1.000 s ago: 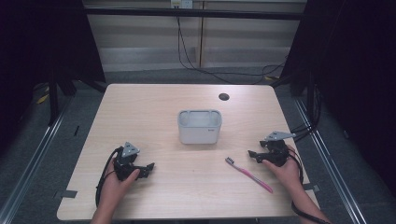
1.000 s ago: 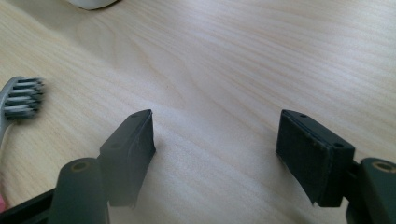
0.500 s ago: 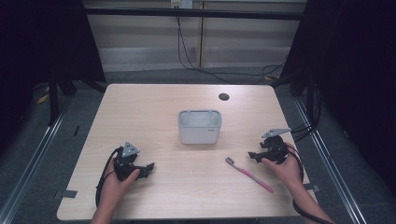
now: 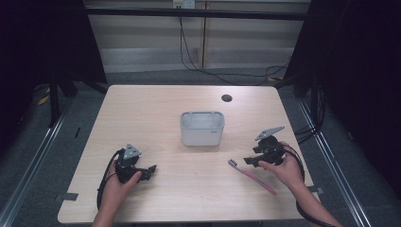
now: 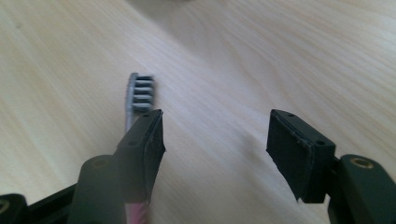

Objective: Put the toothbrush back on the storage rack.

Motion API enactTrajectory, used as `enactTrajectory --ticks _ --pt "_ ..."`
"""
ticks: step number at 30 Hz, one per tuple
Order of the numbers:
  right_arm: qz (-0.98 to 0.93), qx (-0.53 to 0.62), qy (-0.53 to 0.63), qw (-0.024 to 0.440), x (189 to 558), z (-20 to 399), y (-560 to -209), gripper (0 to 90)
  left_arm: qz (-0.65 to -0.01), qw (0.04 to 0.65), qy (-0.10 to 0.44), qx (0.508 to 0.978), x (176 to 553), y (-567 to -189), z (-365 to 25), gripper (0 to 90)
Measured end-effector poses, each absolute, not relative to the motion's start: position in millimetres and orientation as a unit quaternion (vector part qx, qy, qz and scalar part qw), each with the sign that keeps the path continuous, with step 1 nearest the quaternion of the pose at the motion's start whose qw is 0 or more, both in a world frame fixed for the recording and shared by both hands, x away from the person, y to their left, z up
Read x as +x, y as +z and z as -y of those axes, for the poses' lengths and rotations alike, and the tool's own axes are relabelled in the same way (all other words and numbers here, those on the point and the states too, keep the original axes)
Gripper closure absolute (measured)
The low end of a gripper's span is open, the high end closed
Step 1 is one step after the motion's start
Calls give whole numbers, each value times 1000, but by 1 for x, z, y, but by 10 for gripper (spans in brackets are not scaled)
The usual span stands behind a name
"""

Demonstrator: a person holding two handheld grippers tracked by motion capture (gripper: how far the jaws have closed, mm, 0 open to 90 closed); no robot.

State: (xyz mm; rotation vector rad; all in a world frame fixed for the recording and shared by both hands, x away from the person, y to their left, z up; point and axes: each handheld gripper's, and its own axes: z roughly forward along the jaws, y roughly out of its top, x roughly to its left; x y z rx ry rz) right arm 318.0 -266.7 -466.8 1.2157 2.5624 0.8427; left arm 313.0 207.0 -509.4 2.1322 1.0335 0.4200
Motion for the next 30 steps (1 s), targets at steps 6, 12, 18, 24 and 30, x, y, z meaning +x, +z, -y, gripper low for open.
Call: enactTrajectory --ticks 6,12,18,24,30 --pt "-874 396 273 68 315 254 -462 409 -401 359 163 827 313 -509 -207 138" --pt "-888 377 257 47 313 239 -462 484 -402 360 163 826 313 -510 -207 138" --pt "-899 361 247 22 313 226 -467 563 -401 359 163 827 313 -509 -207 138" --pt "-905 357 230 13 313 222 -470 640 -401 360 163 827 313 -509 -207 138" --pt "-915 345 210 9 313 215 -470 705 -401 360 163 827 313 -509 -207 138"
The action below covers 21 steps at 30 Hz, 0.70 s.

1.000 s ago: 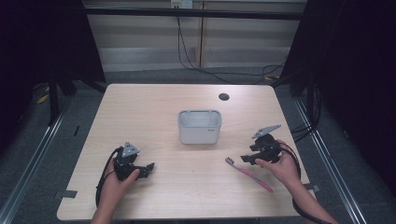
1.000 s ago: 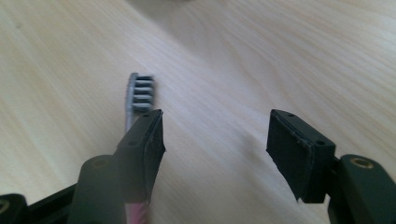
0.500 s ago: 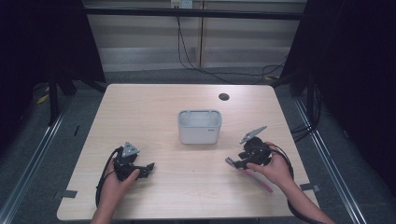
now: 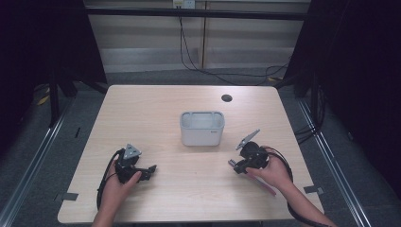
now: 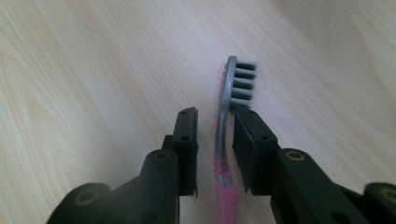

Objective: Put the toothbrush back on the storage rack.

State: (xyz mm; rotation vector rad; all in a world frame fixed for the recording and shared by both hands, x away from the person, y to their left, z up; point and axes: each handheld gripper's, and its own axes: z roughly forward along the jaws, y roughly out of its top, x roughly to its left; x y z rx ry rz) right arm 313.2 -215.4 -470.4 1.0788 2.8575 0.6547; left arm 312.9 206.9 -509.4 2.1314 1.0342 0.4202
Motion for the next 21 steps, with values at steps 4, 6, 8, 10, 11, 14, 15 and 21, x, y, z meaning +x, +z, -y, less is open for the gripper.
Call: enactTrajectory --ticks 4,6,8,10,11,14,15,21 --pt "-919 341 196 11 313 212 -471 740 -401 359 163 827 313 -509 -207 138" --pt "-919 345 193 8 313 210 -472 747 -401 360 164 826 313 -509 -207 138" --pt "-921 342 185 9 314 210 -472 777 -401 360 163 826 313 -509 -207 138" --pt "-922 342 183 11 314 209 -472 786 -401 359 163 827 313 -509 -207 138" --pt "-922 342 181 10 314 209 -472 793 -401 359 163 827 313 -509 -207 138" --pt "-922 343 177 9 315 207 -472 830 -401 359 163 827 313 -509 -207 138" --pt "-923 343 176 9 315 207 -472 838 -401 359 163 827 313 -509 -207 138" --pt "-925 340 171 9 316 205 -472 859 -401 359 163 827 313 -509 -207 138"
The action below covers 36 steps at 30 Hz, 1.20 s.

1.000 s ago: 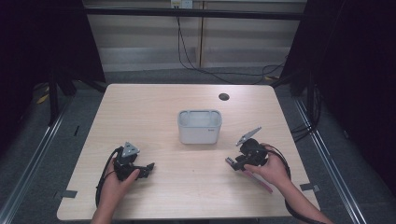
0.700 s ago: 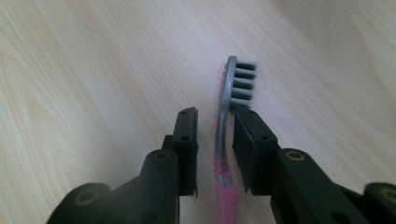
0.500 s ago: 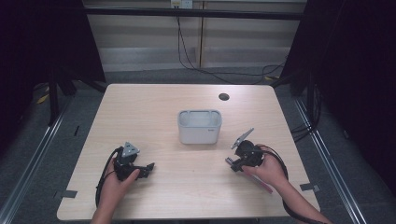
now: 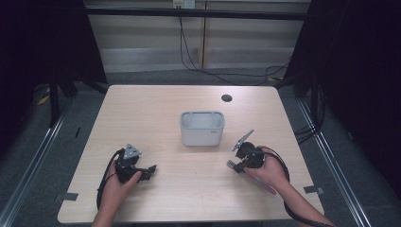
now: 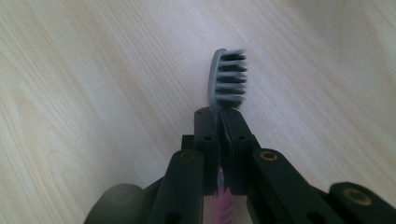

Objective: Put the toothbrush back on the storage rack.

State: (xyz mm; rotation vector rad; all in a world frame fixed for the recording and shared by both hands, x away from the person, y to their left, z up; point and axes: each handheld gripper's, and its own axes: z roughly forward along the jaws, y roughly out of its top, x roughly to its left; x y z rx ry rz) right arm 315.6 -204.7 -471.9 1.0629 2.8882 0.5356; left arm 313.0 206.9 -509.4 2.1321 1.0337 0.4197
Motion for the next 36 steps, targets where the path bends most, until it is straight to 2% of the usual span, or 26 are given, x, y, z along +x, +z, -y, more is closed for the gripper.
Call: enactTrajectory --ticks 36 --pt "-872 365 323 46 316 230 -425 863 -401 360 164 826 313 -509 -207 138"
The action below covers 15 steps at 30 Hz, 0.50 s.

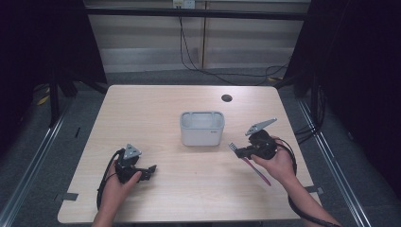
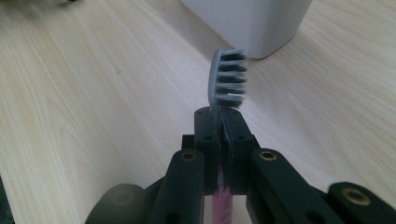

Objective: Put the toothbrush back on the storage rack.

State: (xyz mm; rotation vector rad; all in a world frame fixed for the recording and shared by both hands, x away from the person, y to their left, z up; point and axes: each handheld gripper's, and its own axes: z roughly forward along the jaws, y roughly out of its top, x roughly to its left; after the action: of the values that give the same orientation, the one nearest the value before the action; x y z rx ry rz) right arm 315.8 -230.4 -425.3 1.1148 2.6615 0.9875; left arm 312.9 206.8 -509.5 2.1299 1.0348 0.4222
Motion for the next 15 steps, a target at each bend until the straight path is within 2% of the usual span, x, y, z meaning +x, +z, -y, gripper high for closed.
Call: enactTrajectory --ticks 15 --pt "-856 367 359 57 316 234 -412 862 -400 359 164 827 313 -509 -207 138"
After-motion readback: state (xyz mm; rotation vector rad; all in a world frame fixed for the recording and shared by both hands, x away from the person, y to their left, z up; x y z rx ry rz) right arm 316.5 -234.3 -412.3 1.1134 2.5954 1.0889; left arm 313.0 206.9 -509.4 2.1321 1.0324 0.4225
